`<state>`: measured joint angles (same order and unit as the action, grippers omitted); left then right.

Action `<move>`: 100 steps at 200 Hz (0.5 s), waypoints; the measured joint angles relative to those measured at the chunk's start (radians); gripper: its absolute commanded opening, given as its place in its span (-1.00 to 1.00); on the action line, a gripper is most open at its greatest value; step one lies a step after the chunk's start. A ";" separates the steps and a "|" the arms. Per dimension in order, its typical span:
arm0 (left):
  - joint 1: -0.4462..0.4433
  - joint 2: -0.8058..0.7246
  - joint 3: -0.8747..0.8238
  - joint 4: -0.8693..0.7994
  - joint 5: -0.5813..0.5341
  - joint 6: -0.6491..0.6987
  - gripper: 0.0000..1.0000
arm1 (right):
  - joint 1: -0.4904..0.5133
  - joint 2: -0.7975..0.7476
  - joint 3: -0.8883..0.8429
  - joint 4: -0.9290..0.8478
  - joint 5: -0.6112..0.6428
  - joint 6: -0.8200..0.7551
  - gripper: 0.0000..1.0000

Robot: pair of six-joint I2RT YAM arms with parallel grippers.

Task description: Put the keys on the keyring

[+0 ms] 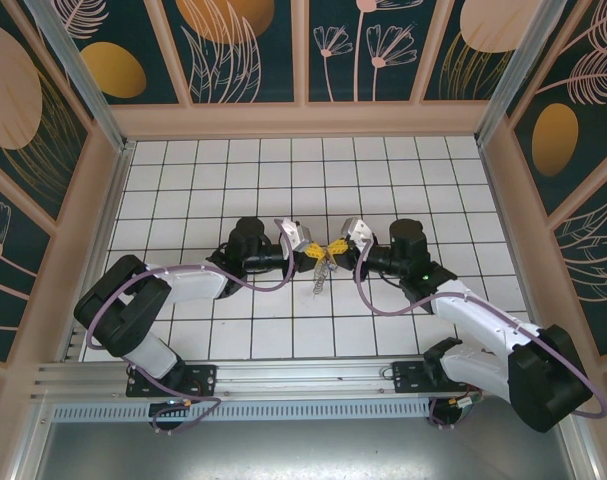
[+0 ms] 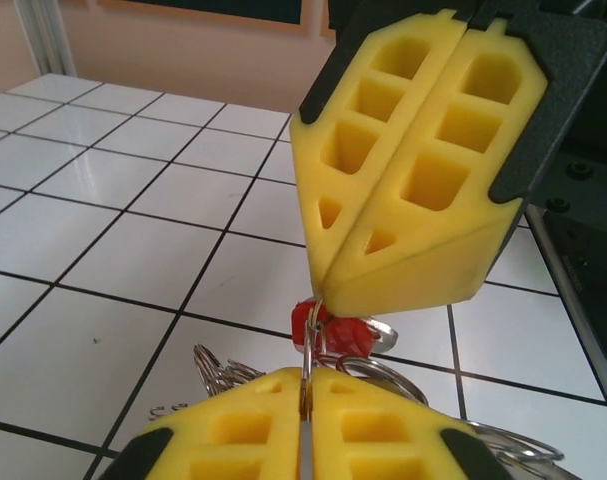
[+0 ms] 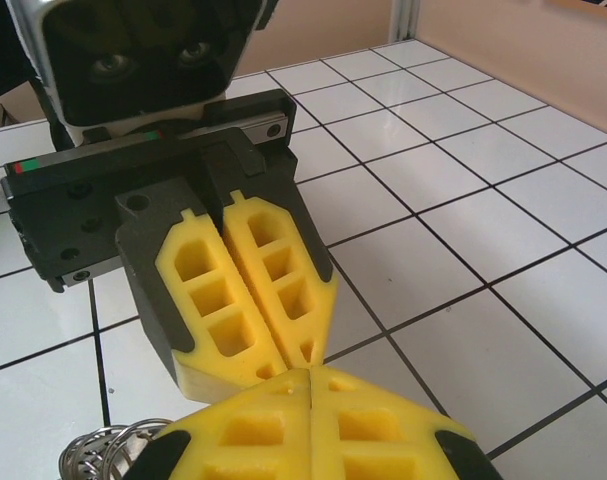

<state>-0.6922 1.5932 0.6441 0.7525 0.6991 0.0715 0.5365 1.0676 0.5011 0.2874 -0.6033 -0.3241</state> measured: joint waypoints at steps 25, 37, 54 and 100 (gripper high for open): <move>0.000 0.000 0.002 -0.025 0.000 0.003 -0.66 | 0.000 0.000 0.005 -0.006 0.000 -0.011 -1.00; 0.000 0.000 0.005 -0.033 0.000 0.006 -0.61 | 0.000 0.000 0.005 -0.007 0.000 -0.014 -1.00; 0.000 0.000 0.011 -0.048 -0.001 0.010 -0.60 | 0.000 0.000 0.005 -0.008 0.000 -0.018 -1.00; 0.000 -0.001 0.044 -0.082 0.000 0.021 -0.51 | 0.000 0.000 0.011 -0.016 -0.004 -0.035 -1.00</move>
<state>-0.6922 1.5925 0.6884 0.6708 0.6987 0.0929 0.5365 1.0676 0.5121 0.2718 -0.6071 -0.3588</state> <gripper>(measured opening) 0.238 0.052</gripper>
